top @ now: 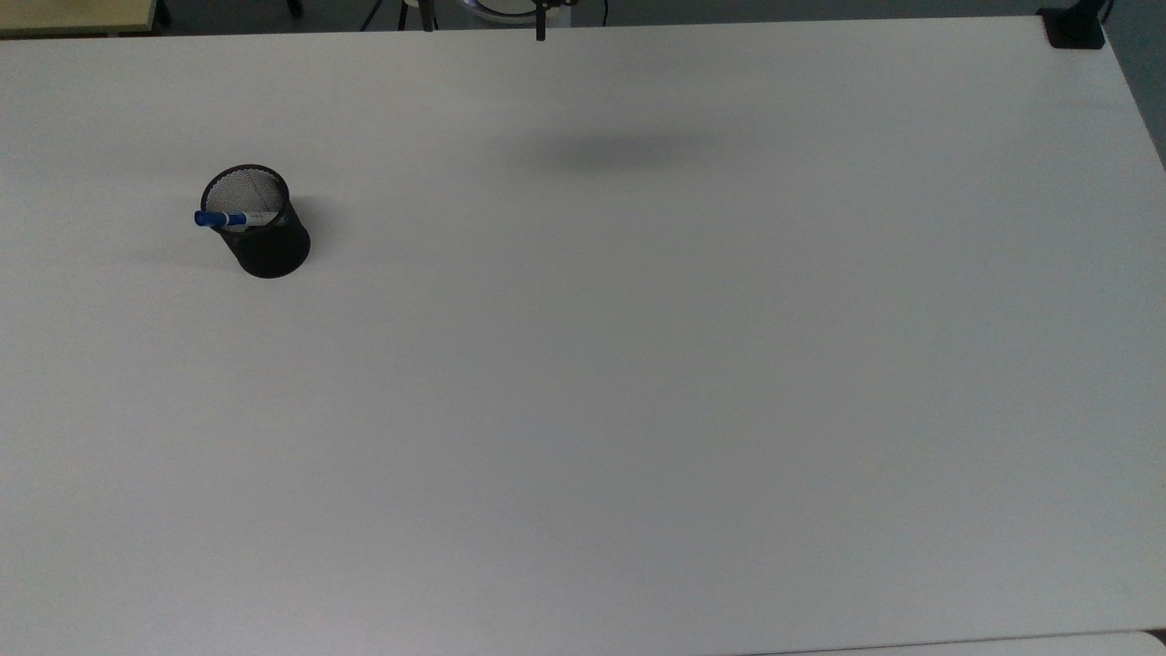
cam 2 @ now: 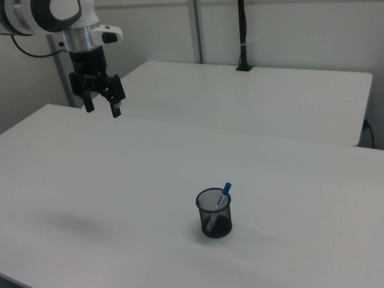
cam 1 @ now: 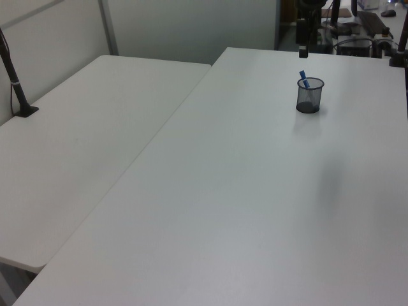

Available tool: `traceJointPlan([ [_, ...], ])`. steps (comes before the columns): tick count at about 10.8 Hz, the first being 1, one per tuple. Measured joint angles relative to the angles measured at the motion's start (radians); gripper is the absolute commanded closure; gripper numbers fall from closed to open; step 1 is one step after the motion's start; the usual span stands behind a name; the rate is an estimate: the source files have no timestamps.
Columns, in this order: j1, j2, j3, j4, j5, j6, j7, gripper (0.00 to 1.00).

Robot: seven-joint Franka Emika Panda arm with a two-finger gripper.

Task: Remove the marker
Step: 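Move the gripper over the black mesh pen cup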

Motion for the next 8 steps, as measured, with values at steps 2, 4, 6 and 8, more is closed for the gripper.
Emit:
traceJointPlan([
  [2,-0.001,0.0,-0.003,0.0,0.0,0.0,0.0,0.0],
  [4,-0.002,0.0,-0.01,0.0,0.0,0.0,0.0,0.0],
  [6,-0.003,0.0,-0.01,0.0,0.0,0.0,0.0,0.0],
  [8,-0.003,0.0,-0.01,0.0,0.0,0.0,0.0,0.0],
])
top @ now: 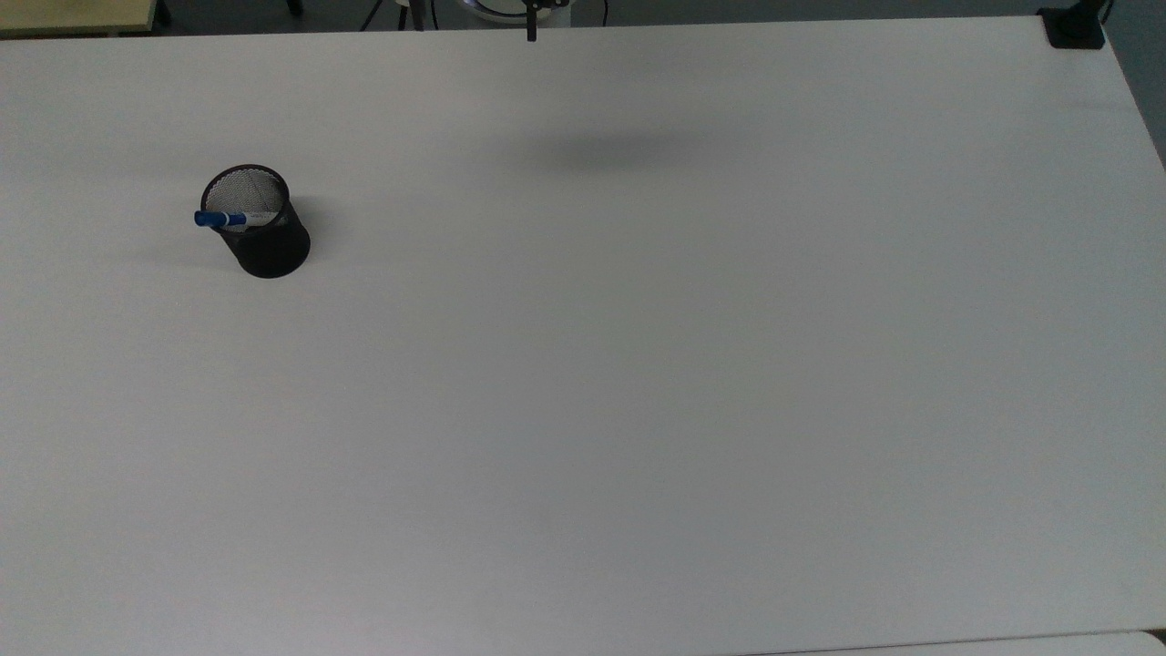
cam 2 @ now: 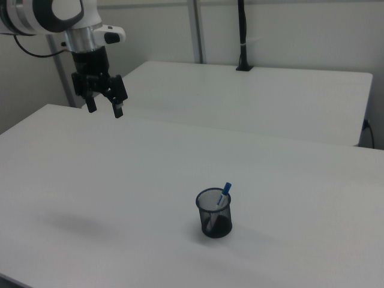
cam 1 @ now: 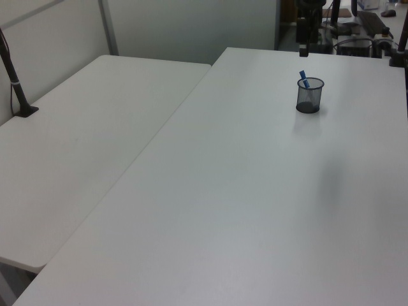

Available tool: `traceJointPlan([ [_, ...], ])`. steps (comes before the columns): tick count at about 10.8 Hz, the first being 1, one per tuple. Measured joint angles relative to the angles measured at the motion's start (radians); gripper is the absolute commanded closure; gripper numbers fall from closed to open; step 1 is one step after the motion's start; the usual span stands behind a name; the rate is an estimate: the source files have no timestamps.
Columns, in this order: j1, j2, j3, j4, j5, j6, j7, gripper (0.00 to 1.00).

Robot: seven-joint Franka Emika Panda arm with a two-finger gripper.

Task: Remove the marker
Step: 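Move the gripper over the black mesh pen cup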

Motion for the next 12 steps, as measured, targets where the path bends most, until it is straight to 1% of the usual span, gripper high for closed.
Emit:
traceJointPlan([
  [3,-0.007,0.0,-0.003,0.0,0.0,0.005,0.0,0.0],
  [5,-0.052,0.0,-0.013,0.0,-0.001,0.021,0.0,0.0],
  [8,-0.17,0.012,-0.03,0.0,-0.003,0.086,-0.018,0.0],
  [10,-0.261,0.061,-0.034,-0.002,-0.004,0.179,-0.061,0.0],
  [12,-0.354,0.132,-0.035,-0.002,-0.004,0.295,-0.111,0.0],
])
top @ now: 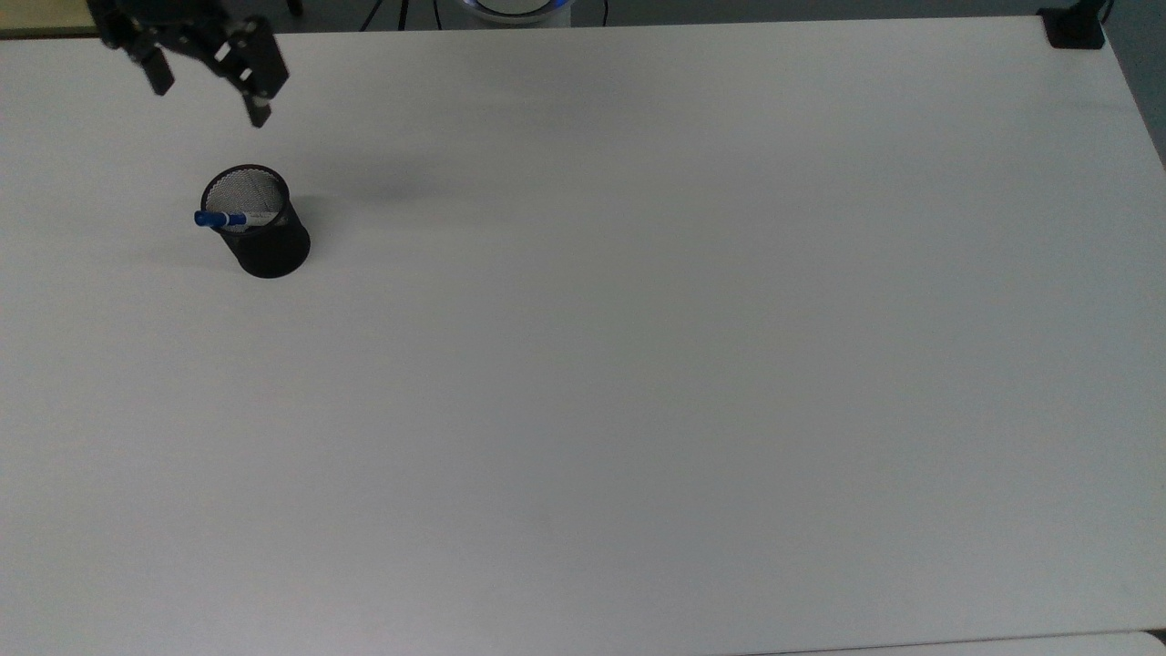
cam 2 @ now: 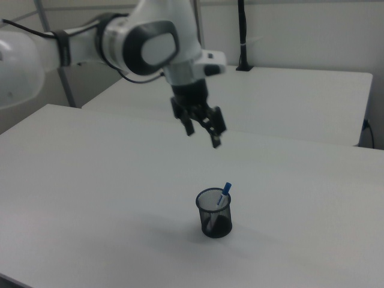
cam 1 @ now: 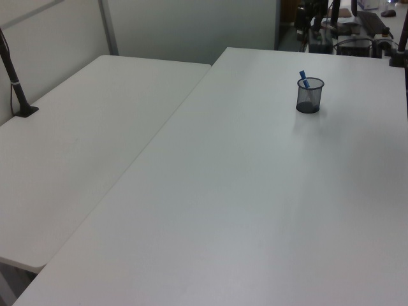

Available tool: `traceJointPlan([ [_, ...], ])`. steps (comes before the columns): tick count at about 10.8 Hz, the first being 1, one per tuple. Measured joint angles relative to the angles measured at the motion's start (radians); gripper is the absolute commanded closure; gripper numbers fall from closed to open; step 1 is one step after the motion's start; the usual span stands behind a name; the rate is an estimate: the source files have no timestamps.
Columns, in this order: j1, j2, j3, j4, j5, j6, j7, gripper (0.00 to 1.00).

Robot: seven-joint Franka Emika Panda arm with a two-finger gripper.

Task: Remove the marker
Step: 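Move the gripper over the black mesh pen cup, then lower the gripper and close it on the blue-capped marker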

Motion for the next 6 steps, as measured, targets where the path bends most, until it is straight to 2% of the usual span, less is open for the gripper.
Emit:
traceJointPlan([
  [3,-0.071,0.084,0.0,0.0,0.0,0.081,-0.047,0.11],
  [6,-0.072,0.157,0.005,-0.002,-0.009,0.134,-0.05,0.26],
])
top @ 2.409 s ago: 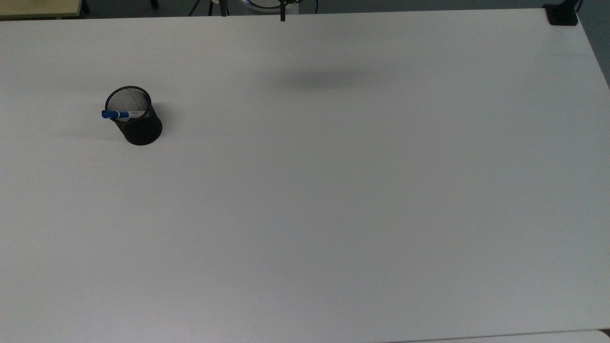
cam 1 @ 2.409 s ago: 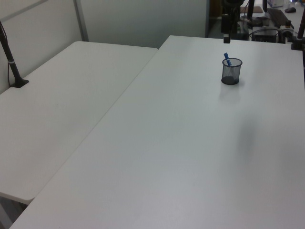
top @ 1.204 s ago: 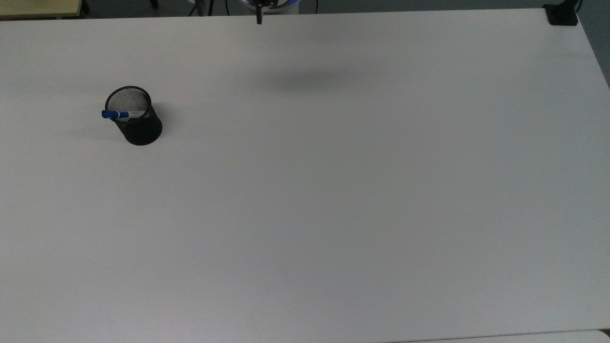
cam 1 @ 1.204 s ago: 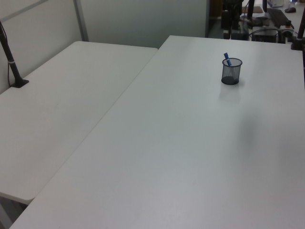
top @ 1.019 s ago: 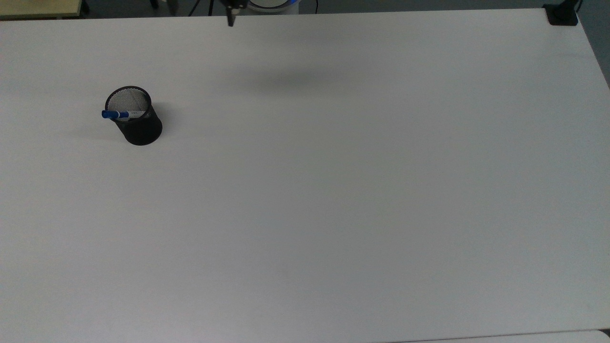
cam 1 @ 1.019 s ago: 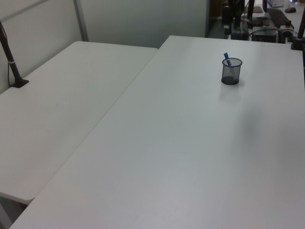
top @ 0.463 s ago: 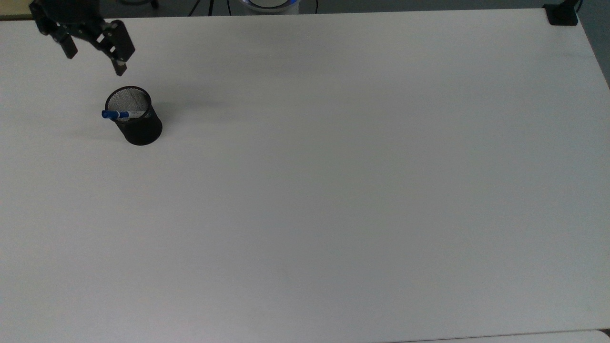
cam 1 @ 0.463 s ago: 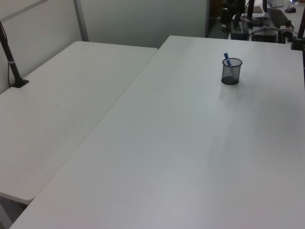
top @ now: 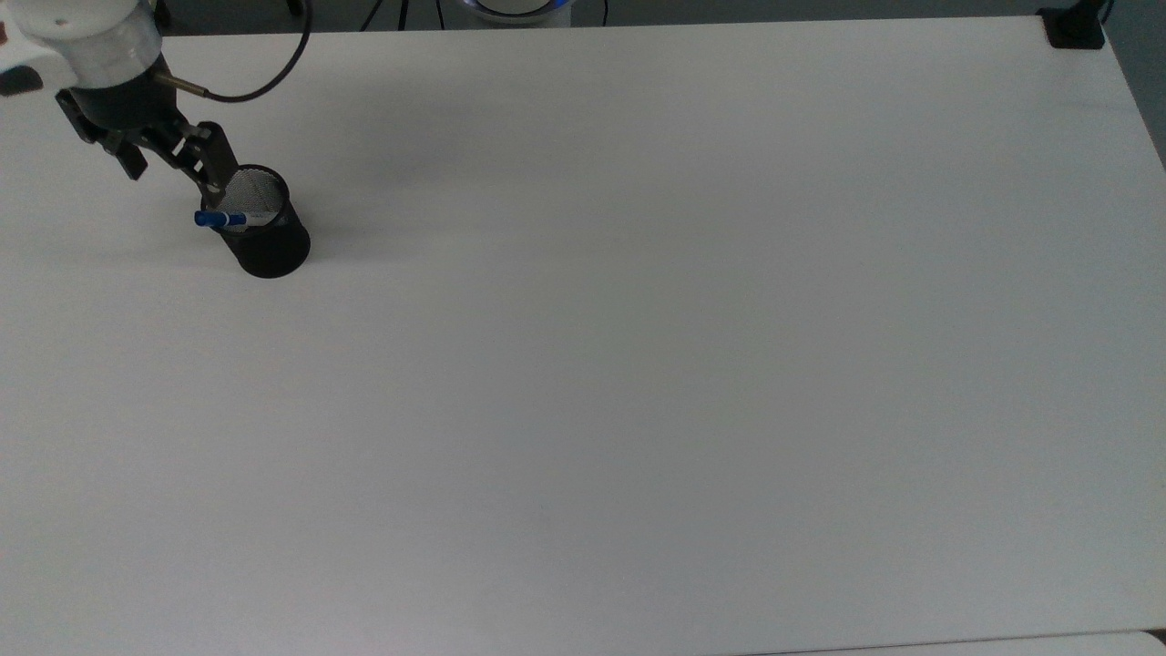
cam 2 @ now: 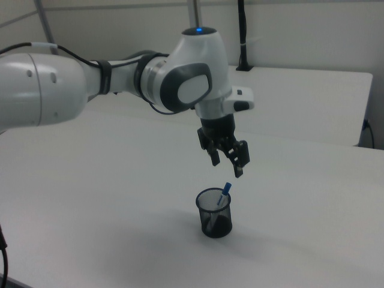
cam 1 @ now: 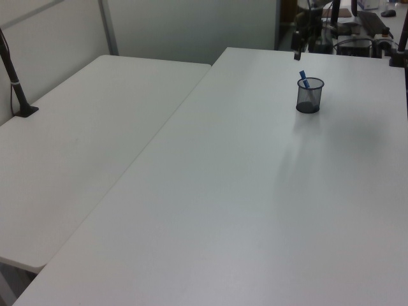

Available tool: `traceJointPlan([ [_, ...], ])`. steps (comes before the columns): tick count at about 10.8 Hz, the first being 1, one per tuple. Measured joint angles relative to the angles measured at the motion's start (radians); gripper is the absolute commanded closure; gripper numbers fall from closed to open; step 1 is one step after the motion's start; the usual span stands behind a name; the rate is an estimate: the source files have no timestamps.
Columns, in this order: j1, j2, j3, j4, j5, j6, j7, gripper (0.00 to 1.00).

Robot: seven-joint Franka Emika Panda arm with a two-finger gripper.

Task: Remove the marker
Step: 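Lower the gripper and close it on the blue-capped marker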

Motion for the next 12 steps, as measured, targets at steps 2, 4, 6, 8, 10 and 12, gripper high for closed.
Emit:
traceJointPlan([
  [2,0.004,0.042,0.003,-0.007,-0.008,0.035,0.0,0.34],
  [4,0.01,0.06,0.003,-0.027,-0.026,0.074,0.0,0.42],
  [6,0.012,0.062,0.003,-0.038,-0.047,0.079,0.0,0.59],
  [8,0.012,0.062,0.003,-0.046,-0.052,0.079,0.0,0.74],
  [10,0.012,0.062,0.003,-0.048,-0.053,0.079,0.0,0.89],
  [12,0.013,0.06,0.004,-0.047,-0.053,0.079,0.0,0.91],
])
